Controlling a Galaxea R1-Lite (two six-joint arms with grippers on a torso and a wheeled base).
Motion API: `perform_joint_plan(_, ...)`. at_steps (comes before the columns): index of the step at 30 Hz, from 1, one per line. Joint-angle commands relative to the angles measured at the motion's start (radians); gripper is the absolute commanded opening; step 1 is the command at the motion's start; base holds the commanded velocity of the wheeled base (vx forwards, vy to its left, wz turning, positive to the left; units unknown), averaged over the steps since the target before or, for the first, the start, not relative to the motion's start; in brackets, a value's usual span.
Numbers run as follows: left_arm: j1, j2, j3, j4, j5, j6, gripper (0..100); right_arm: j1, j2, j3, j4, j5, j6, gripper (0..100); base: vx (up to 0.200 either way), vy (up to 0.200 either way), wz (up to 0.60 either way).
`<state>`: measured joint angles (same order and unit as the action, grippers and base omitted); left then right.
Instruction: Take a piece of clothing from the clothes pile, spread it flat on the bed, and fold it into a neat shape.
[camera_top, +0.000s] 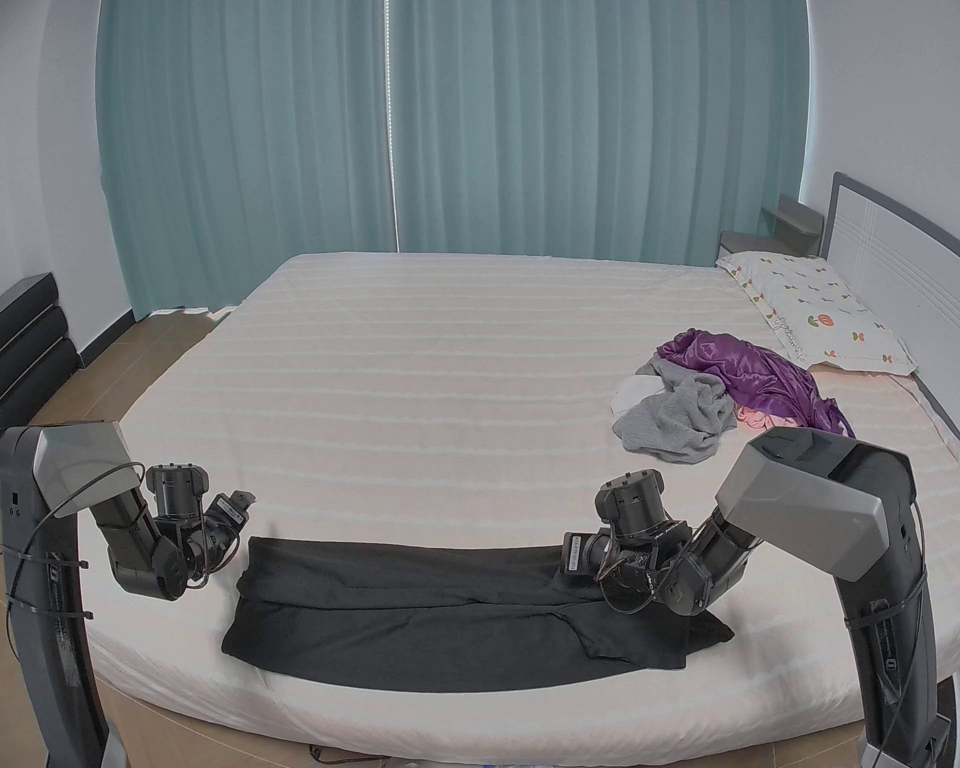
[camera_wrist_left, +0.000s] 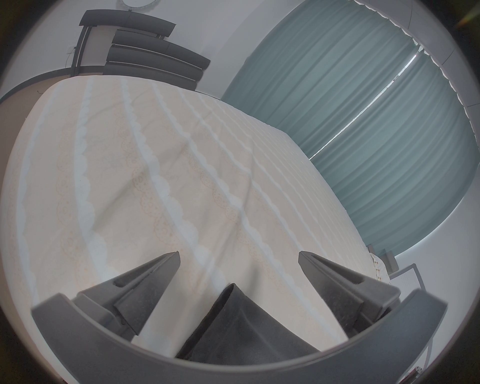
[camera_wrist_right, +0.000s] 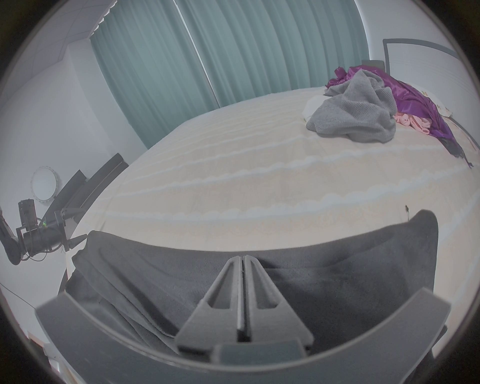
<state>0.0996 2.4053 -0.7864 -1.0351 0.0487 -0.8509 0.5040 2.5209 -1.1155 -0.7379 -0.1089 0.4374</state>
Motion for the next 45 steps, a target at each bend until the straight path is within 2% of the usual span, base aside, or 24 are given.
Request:
perform_joint_plan(1, 0.0, 0.001, 0.001, 0.0, 0.0, -0.001, 100, 0.002, 0.003, -0.006, -0.009, -0.009, 0.0, 0, 0.0, 0.0, 0.0)
perform_joint_plan(15, 0.0, 0.001, 0.001, 0.0, 0.002, 0.001, 100, 0.014, 0.018, -0.017, -0.078, -0.009, 0.004, 0, 0.0, 0.0, 0.0)
perform_joint_plan(16, 0.0, 0.001, 0.001, 0.0, 0.002, 0.001, 100, 0.014, 0.016, -0.017, -0.078, -0.009, 0.007, 100, 0.0, 0.0, 0.0)
perform_joint_plan(22, 0.0, 0.001, 0.001, 0.0, 0.002, 0.001, 100, -0.001, -0.027, -0.003, -0.106, -0.006, 0.05, 100, 0.0, 0.0, 0.0)
perform_joint_plan(34, 0.0, 0.001, 0.001, 0.0, 0.002, 0.001, 100, -0.163, -0.047, 0.083, -0.104, 0.012, 0.064, 100, 0.0, 0.0, 0.0)
perform_joint_plan(38, 0.0, 0.001, 0.001, 0.0, 0.002, 0.001, 100, -0.177, -0.045, 0.094, -0.095, 0.035, 0.09, 100, 0.0, 0.0, 0.0)
perform_joint_plan(45, 0.0, 0.001, -0.001, 0.0, 0.002, 0.001, 100, -0.188, -0.045, 0.123, -0.094, 0.048, 0.087, 100, 0.0, 0.0, 0.0)
